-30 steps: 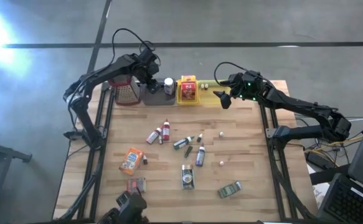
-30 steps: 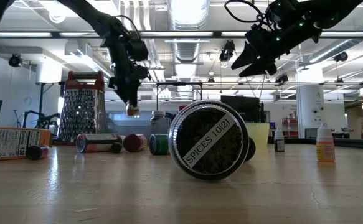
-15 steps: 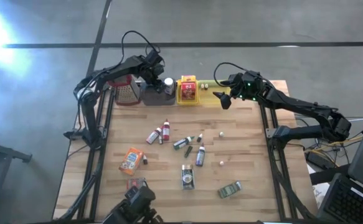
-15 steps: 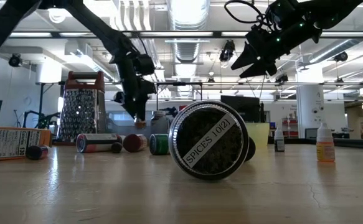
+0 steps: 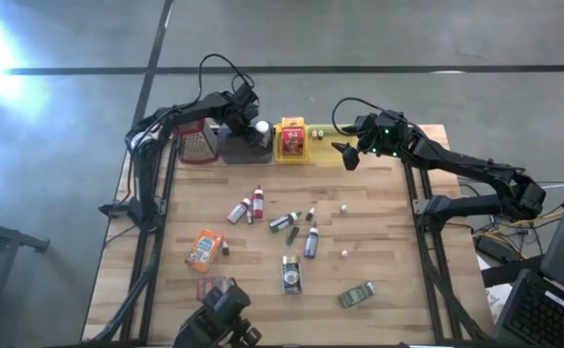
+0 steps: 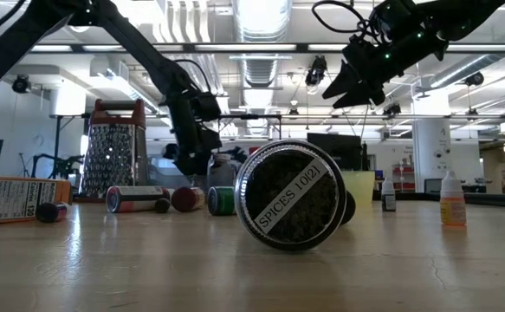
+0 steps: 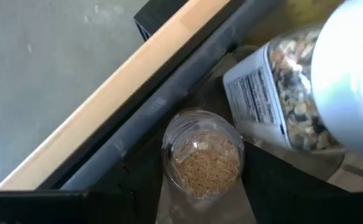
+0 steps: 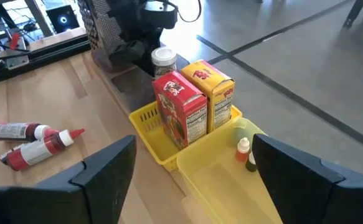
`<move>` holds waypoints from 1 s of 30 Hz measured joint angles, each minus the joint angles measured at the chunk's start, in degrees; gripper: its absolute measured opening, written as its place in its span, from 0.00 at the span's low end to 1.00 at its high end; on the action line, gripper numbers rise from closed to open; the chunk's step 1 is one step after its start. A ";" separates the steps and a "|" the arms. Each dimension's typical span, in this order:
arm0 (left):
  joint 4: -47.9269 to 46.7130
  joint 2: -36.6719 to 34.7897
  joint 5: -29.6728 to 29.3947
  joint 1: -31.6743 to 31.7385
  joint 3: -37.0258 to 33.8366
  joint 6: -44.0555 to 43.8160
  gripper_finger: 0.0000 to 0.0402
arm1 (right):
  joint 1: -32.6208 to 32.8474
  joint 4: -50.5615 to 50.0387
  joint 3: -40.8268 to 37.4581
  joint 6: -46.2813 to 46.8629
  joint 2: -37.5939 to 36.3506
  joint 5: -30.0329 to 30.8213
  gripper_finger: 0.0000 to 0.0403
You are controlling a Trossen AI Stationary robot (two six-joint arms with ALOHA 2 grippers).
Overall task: Pick & Place Kitchen Items
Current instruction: Put the brown seasoning bottle into the black bin, then put the black food coloring bottle into the light yellow bin
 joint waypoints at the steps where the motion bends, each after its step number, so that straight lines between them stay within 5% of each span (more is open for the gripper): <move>1: 0.73 0.08 0.02 0.00 0.00 0.06 0.48 | 0.00 0.01 -0.02 0.00 0.00 0.01 0.76; 14: -3.01 0.14 0.59 -0.13 0.58 0.43 0.67 | 0.00 0.03 -0.08 -1.03 0.00 0.00 0.66; 23: -13.95 -3.19 0.77 -0.24 7.03 0.19 0.67 | 0.00 0.05 -0.08 -2.51 0.00 -0.02 0.60; 30: -16.16 -12.05 0.77 -0.79 5.38 -1.02 0.67 | 0.00 0.04 -0.08 -2.56 0.00 -0.04 0.56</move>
